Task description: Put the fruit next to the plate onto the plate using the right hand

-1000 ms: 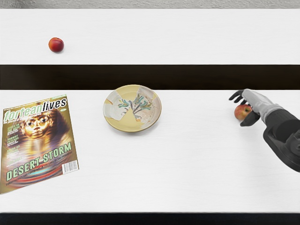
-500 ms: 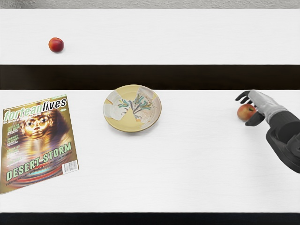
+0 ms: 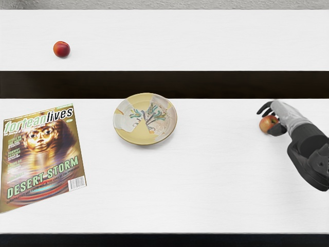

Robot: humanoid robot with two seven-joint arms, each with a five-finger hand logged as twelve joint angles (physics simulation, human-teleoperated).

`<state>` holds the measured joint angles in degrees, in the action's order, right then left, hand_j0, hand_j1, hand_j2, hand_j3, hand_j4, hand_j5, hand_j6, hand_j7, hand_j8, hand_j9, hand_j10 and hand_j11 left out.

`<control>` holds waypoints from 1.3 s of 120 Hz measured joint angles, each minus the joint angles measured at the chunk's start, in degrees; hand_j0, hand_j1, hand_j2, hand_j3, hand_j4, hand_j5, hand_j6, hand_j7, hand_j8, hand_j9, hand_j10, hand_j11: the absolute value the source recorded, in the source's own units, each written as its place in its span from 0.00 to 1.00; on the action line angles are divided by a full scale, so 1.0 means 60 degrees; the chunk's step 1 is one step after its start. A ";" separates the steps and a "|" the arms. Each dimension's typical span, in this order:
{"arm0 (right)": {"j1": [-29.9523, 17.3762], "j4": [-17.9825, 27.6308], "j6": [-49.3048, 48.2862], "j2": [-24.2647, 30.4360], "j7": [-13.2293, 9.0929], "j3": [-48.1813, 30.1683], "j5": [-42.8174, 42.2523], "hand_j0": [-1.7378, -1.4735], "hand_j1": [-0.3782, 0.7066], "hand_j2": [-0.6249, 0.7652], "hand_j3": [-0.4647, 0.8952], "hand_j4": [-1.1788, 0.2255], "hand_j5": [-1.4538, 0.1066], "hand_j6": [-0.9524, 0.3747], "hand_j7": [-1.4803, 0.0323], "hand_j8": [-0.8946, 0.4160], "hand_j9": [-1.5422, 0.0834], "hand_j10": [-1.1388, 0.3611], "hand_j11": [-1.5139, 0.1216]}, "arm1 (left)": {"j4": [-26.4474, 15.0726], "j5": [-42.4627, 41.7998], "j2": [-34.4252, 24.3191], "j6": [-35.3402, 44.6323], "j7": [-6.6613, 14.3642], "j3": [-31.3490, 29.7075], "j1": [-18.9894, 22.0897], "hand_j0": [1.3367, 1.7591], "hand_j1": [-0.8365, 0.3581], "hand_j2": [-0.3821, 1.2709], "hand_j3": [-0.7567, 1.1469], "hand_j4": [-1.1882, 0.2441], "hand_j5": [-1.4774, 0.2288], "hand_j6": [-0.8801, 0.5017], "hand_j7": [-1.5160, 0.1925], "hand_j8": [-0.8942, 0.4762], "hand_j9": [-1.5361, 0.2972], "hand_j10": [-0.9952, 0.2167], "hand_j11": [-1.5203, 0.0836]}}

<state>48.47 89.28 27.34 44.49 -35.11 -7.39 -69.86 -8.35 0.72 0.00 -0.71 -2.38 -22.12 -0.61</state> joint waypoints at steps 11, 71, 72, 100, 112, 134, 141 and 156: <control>-0.0055 -0.0095 0.0023 -0.0071 0.0002 -0.0002 -0.0026 0.34 0.62 0.45 0.34 0.45 0.57 0.37 0.56 0.41 0.56 0.43 0.54 | 0.0000 0.0000 0.0000 -0.0001 0.0000 0.0001 0.0000 0.76 0.76 0.26 0.40 0.67 0.69 0.47 0.71 0.48 0.67 0.63 0.76; -0.0285 -0.0192 0.0322 -0.0095 0.0013 -0.0007 0.0013 0.35 0.60 0.49 0.34 0.36 0.45 0.37 0.45 0.41 0.47 0.41 0.45 | 0.0000 0.0000 0.0000 0.0001 0.0000 -0.0001 0.0000 0.76 0.76 0.26 0.40 0.67 0.69 0.47 0.71 0.48 0.67 0.63 0.76; -0.0287 -0.0199 0.0324 -0.0095 0.0013 -0.0007 0.0014 0.35 0.60 0.49 0.34 0.36 0.44 0.37 0.44 0.41 0.46 0.41 0.44 | 0.0000 0.0000 0.0000 0.0001 0.0000 -0.0001 0.0000 0.76 0.76 0.26 0.40 0.67 0.69 0.47 0.71 0.48 0.67 0.63 0.76; -0.0174 -0.0259 0.0273 -0.0057 0.0009 -0.0074 0.0314 0.36 0.60 0.55 0.34 0.33 0.32 0.37 0.36 0.43 0.35 0.42 0.33 | -0.0003 0.0000 0.0000 0.0001 0.0000 -0.0001 0.0000 0.76 0.76 0.26 0.40 0.67 0.69 0.47 0.71 0.48 0.67 0.63 0.76; 0.0147 -0.0224 0.0083 -0.0008 0.0012 -0.0097 0.0725 0.35 0.62 0.57 0.34 0.32 0.30 0.39 0.34 0.45 0.34 0.45 0.31 | -0.0002 -0.0001 0.0000 0.0001 0.0001 -0.0001 0.0000 0.76 0.76 0.26 0.40 0.67 0.69 0.47 0.71 0.48 0.67 0.63 0.76; 0.0911 0.0070 -0.0692 0.0111 0.0013 -0.0332 0.1932 0.34 0.64 0.59 0.34 0.32 0.27 0.41 0.33 0.48 0.32 0.47 0.29 | -0.0002 -0.0001 0.0000 0.0000 0.0001 -0.0002 0.0000 0.76 0.76 0.26 0.40 0.67 0.69 0.47 0.71 0.48 0.67 0.63 0.76; 0.1025 0.0159 -0.1111 0.0058 0.0012 -0.0683 0.2378 0.34 0.64 0.59 0.34 0.32 0.27 0.42 0.33 0.48 0.32 0.47 0.29 | -0.0001 -0.0001 0.0000 -0.0001 0.0001 -0.0002 0.0000 0.76 0.76 0.26 0.40 0.67 0.69 0.47 0.71 0.48 0.67 0.63 0.76; 0.1136 0.0357 -0.1996 -0.0158 0.0014 -0.1548 0.3288 0.34 0.64 0.59 0.34 0.32 0.26 0.42 0.33 0.48 0.32 0.47 0.29 | -0.0004 -0.0001 0.0000 0.0000 0.0001 -0.0001 0.0000 0.76 0.76 0.26 0.40 0.67 0.69 0.47 0.71 0.48 0.67 0.63 0.76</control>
<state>55.29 91.42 15.37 43.54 -35.02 -16.68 -50.14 -8.37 0.71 0.00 -0.72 -2.37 -22.12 -0.61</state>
